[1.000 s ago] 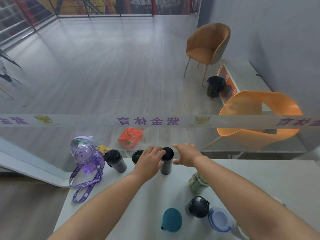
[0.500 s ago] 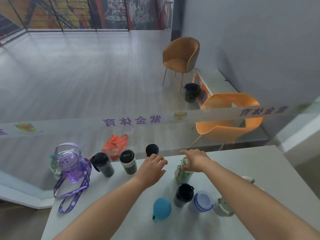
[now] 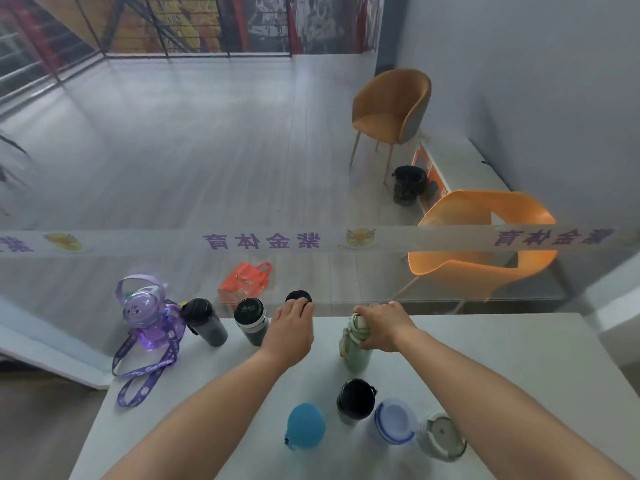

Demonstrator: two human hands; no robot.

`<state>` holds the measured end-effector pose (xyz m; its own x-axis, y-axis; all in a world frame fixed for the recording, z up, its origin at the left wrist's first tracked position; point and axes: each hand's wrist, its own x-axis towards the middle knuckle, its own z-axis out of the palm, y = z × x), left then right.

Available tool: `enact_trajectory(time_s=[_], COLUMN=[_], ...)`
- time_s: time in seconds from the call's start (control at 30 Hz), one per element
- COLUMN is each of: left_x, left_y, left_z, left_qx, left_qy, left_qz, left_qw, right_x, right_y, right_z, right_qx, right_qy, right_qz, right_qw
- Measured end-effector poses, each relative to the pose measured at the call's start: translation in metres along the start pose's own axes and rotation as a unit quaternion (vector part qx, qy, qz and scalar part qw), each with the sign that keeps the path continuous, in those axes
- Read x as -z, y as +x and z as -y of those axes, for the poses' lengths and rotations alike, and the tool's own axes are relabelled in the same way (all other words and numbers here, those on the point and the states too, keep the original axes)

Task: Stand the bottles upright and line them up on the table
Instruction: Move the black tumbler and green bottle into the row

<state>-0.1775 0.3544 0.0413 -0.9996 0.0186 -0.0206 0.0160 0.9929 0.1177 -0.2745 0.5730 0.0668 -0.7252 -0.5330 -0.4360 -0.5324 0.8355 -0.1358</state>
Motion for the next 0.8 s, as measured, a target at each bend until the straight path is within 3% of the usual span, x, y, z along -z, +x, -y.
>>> enact_trajectory(time_s=[0.43, 0.8], left_x=[0.000, -0.002], left_y=[0.004, 0.004], left_z=[-0.004, -0.002], left_qx=[0.038, 0.046], left_qy=[-0.015, -0.021], left_qz=[0.013, 0.019], left_qw=[0.999, 0.999], right_x=[0.018, 0.021], right_y=[0.049, 0.060], right_z=[0.005, 0.007], right_qx=[0.064, 0.037], right_qy=[-0.035, -0.045], right_qz=[-0.046, -0.024], right_qw=[0.996, 0.998])
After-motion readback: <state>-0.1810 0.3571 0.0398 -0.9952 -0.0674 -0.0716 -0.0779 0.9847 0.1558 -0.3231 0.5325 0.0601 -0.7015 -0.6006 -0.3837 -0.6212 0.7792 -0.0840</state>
